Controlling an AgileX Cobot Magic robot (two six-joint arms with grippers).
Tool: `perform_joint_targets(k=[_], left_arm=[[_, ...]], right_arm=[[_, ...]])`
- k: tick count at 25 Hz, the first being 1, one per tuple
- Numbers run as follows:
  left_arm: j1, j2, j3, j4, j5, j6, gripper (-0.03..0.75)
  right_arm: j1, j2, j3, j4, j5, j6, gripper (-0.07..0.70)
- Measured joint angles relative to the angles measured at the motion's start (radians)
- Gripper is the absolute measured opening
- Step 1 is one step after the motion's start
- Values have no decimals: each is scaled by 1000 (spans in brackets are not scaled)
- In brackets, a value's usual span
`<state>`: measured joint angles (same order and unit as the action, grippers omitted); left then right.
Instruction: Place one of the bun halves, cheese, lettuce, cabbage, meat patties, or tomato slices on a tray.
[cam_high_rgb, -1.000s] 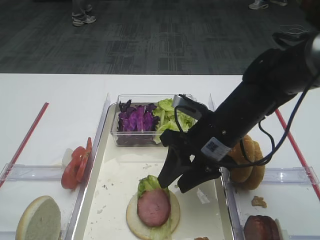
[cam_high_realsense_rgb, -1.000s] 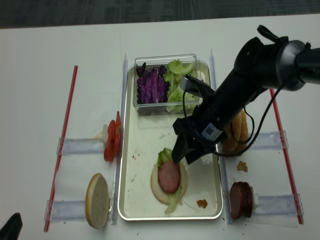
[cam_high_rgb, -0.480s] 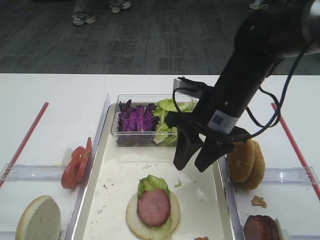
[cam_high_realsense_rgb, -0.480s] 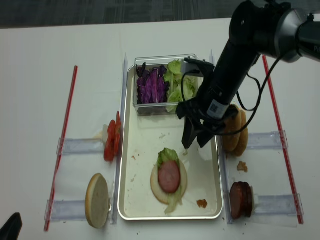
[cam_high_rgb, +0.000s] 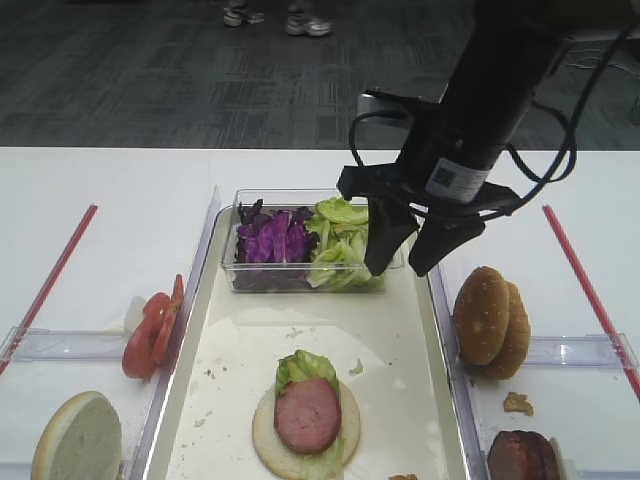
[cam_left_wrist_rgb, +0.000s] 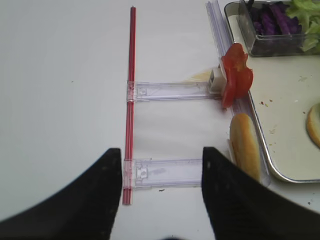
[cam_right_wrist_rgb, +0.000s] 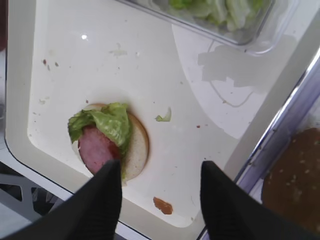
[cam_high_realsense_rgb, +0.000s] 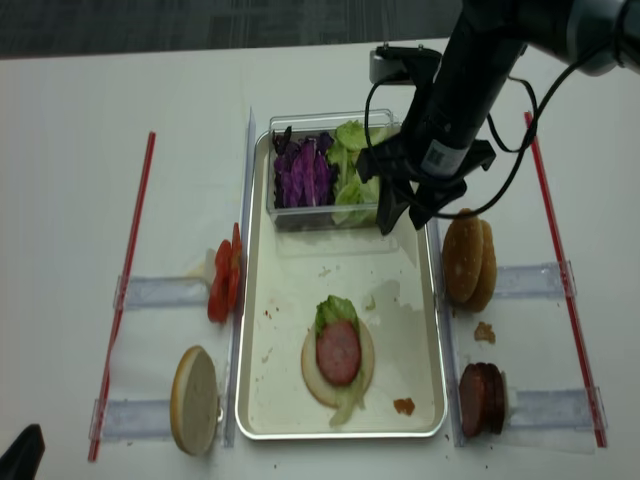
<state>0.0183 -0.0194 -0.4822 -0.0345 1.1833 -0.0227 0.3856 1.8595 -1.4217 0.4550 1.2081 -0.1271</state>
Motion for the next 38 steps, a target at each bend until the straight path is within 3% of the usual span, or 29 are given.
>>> perform_joint_targets(k=[18, 32, 38], left_arm=[[0, 0, 0, 0, 0, 0, 349], [0, 0, 0, 2, 0, 0, 349], [0, 0, 0, 2, 0, 0, 349]], right_arm=[[-6, -14, 0, -200, 8, 84, 351], [-229, -14, 0, -225, 8, 84, 351], [-323, -14, 0, -290, 8, 84, 351]])
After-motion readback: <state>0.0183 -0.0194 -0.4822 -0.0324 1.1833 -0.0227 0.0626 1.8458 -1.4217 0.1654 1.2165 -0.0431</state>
